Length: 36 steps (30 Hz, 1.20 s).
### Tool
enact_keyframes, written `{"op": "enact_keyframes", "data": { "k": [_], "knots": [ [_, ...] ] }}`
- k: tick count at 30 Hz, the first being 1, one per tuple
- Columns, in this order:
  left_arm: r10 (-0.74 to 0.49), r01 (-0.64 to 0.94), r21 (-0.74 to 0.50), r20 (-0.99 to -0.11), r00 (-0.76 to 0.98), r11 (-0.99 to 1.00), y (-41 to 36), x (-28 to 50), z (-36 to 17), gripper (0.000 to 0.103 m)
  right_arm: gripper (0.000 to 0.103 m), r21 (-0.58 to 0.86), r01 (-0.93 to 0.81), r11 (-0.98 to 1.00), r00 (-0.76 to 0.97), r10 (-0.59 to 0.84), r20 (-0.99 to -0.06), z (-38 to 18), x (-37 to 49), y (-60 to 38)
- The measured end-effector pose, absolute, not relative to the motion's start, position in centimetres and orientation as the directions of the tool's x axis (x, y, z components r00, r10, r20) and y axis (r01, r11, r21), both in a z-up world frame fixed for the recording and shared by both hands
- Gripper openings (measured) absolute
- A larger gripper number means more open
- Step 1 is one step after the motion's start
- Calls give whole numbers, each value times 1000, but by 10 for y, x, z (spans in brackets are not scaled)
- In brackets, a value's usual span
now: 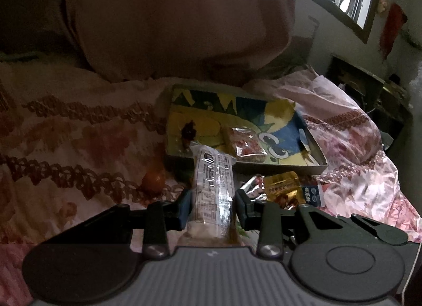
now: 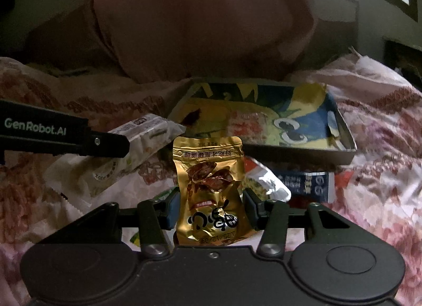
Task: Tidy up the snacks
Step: 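Carry the gold packet and clear bar packet in both grippers over the tray, then lower both packets into the tray and open both grippers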
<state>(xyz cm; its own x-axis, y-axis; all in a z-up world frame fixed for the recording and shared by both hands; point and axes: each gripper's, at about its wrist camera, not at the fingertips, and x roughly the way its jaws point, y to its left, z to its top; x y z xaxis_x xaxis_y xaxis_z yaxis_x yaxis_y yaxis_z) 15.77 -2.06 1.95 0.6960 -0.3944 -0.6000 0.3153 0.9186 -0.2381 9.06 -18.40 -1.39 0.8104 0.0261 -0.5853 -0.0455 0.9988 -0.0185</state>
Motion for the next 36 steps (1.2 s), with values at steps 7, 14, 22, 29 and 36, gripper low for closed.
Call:
{"op": "enact_keyframes", "data": {
  "k": [7,14,22,29,36],
  "knots": [
    [-383,310,-226,-593,709,923,-27,168,22,39,51,-28,-70,997,821,42,-569,-8,103,-188],
    [-370,325,-186,-586,721,927,-45,197,24,39,51,-52,-74,996,833,33,-552,-7,138,-196],
    [-380,320,-206,-538,752,925,-70,253,10,39,51,-92,-46,995,846,-10,-534,-15,200,-211],
    [-394,333,-211,-514,762,919,-85,304,-18,39,51,-71,26,997,854,-59,-517,-22,246,-239],
    [-423,362,-219,-496,758,906,-95,329,-38,39,51,-56,58,997,847,-79,-525,-34,276,-252]
  ]
}}
